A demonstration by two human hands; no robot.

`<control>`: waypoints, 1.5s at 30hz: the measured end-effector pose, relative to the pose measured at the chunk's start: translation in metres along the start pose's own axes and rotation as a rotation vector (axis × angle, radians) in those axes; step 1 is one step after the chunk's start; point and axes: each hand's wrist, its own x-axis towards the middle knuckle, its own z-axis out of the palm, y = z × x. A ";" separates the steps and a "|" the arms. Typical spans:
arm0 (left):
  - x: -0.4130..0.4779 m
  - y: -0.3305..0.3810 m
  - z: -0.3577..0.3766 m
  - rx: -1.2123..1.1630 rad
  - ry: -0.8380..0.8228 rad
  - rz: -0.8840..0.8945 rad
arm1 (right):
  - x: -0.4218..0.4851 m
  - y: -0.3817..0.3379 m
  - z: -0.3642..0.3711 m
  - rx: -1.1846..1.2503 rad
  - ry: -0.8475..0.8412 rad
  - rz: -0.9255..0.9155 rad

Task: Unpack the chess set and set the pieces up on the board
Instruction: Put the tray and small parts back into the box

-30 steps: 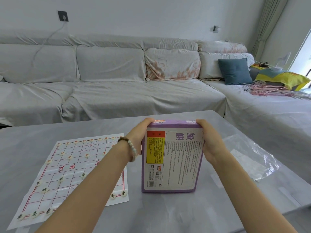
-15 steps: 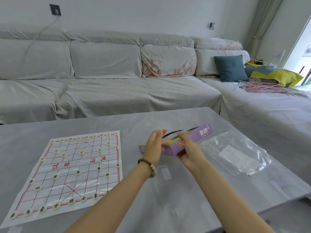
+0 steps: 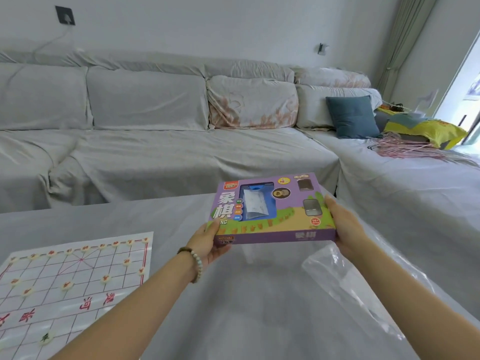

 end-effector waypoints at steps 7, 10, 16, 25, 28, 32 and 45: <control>0.094 -0.031 0.051 0.262 0.086 0.146 | 0.109 0.045 -0.021 -0.338 -0.014 -0.067; 0.130 -0.054 0.059 0.767 0.168 0.247 | 0.138 0.071 -0.032 -0.374 0.029 -0.053; 0.160 -0.078 0.081 1.473 0.265 0.346 | 0.180 0.100 -0.059 -0.504 0.021 -0.032; 0.137 -0.075 0.075 1.273 0.210 0.284 | 0.140 0.084 -0.061 -0.594 0.118 -0.164; 0.090 -0.089 0.074 1.117 0.107 0.255 | 0.080 0.087 -0.086 -0.652 0.068 -0.129; 0.028 -0.114 0.076 1.050 -0.097 0.259 | 0.003 0.106 -0.138 -0.732 0.088 -0.044; -0.070 -0.148 0.044 1.371 -0.085 0.316 | -0.123 0.144 -0.049 -0.838 -0.386 -0.038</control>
